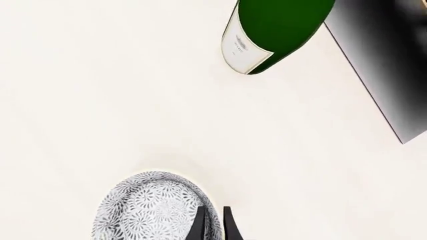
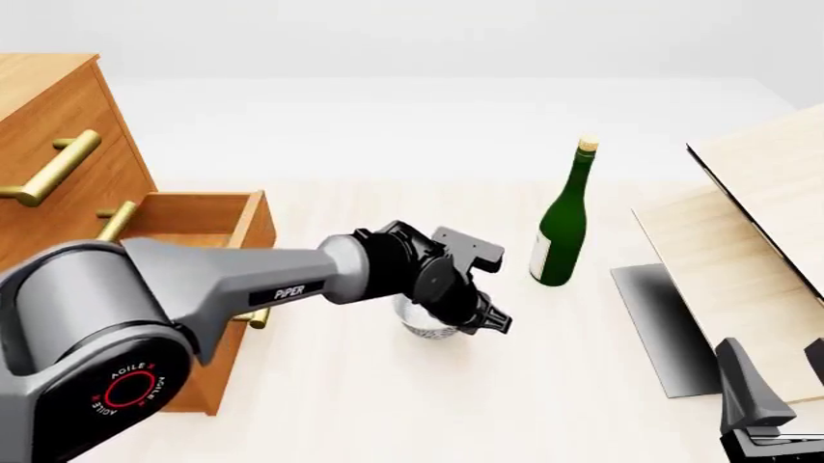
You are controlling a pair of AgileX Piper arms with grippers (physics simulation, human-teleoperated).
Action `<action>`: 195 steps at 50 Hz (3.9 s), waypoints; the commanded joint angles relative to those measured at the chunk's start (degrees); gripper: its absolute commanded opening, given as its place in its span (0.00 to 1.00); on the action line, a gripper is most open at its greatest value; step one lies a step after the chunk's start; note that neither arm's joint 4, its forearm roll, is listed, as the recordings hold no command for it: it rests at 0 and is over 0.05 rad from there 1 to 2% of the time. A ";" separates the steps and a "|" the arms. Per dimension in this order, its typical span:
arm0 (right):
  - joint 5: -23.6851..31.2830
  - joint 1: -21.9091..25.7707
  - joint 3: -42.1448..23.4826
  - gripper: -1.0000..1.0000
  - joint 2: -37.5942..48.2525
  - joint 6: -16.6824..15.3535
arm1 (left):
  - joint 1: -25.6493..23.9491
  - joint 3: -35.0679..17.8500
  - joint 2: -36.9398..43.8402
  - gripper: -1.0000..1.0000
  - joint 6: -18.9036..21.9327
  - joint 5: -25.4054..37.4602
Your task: Put the bowl in the bottom drawer of the cabinet.
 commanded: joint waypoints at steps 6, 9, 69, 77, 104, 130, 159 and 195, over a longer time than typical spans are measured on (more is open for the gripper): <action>0.00 0.00 0.00 1.00 0.00 -0.01 | 0.97 -1.07 -1.37 0.00 1.26 0.00; 0.00 0.00 0.00 1.00 0.00 0.01 | 2.28 -1.73 -1.23 0.00 2.83 0.22; 0.00 -0.01 0.00 1.00 -0.01 0.00 | 14.54 6.86 -16.97 0.00 7.86 -6.03; 0.00 0.00 0.00 1.00 0.00 0.00 | 15.09 8.14 -19.74 0.00 7.84 -6.19; 0.00 0.01 0.00 1.00 -0.01 -0.03 | 19.76 16.69 -31.30 0.00 8.55 -7.37; 0.00 0.00 0.00 1.00 0.00 0.01 | 24.52 22.43 -41.56 0.00 8.46 -6.74; -0.01 0.01 0.00 1.00 0.02 0.00 | 31.76 30.76 -49.74 0.00 7.17 -7.86; 0.00 0.00 0.00 1.00 0.01 0.00 | 38.53 40.32 -55.08 0.00 5.74 -10.94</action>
